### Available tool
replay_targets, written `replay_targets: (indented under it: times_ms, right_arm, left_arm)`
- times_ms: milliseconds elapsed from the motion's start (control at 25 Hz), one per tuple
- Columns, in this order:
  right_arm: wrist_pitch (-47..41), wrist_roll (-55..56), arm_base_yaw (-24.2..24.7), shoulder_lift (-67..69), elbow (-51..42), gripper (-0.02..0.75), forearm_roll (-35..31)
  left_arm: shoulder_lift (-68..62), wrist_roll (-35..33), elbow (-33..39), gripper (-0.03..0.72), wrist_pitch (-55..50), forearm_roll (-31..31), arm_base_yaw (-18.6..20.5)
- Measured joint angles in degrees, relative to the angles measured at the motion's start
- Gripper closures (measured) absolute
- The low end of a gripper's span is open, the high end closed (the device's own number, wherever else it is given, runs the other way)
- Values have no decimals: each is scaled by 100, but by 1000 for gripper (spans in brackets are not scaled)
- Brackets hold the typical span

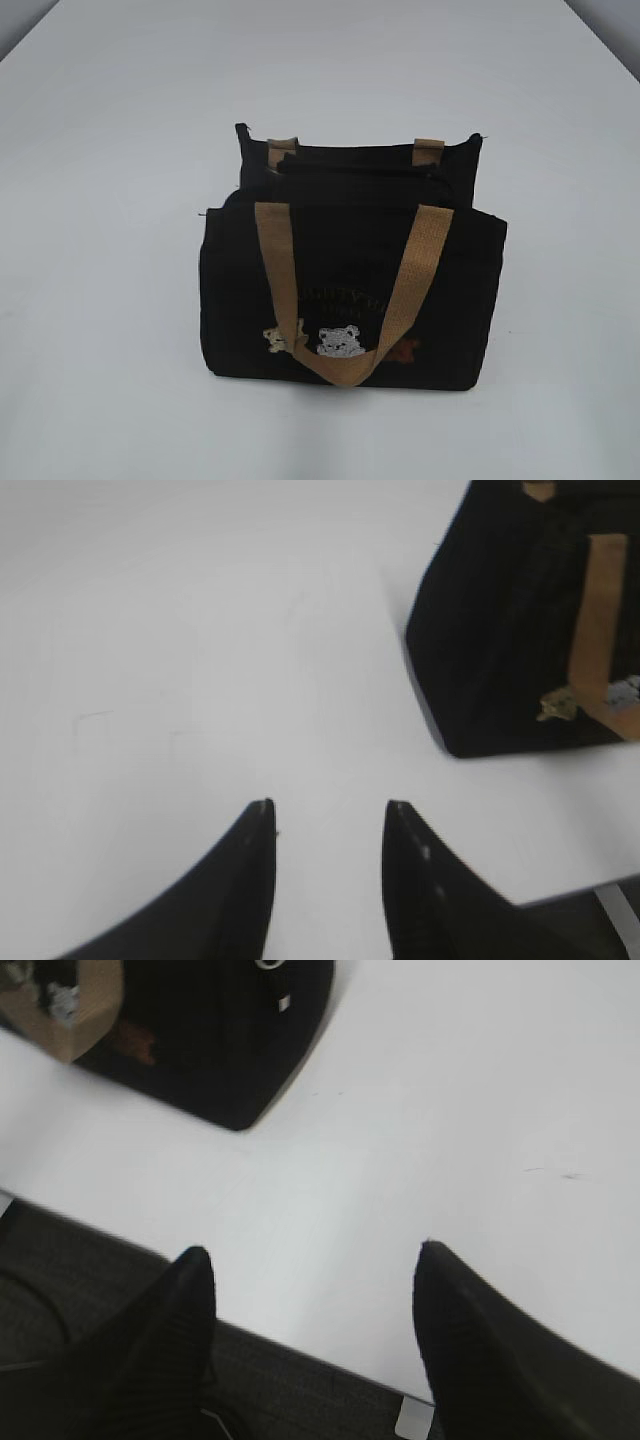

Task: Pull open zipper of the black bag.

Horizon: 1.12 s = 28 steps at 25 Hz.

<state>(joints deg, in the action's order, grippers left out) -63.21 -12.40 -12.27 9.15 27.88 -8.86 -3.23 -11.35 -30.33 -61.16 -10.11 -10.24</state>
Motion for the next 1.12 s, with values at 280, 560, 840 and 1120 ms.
replay_targets:
  times_ms: [280,560,840,1120]
  right_arm:
    - [24,0,1060,-831,-7,251,-11]
    - [24,0,1081,-955,-7,251,-25]
    - [24,0,1081,-955,-7,251,-25]
    - [24,0,1081,-955,-7,251,-25]
  left_arm:
    - [365,0,0,440,-5,4,951]
    - [371,0,0,449,0,-1,983]
    - [371,0,0,449,0,-1,983]
    - [371,0,0,449,0,-1,983]
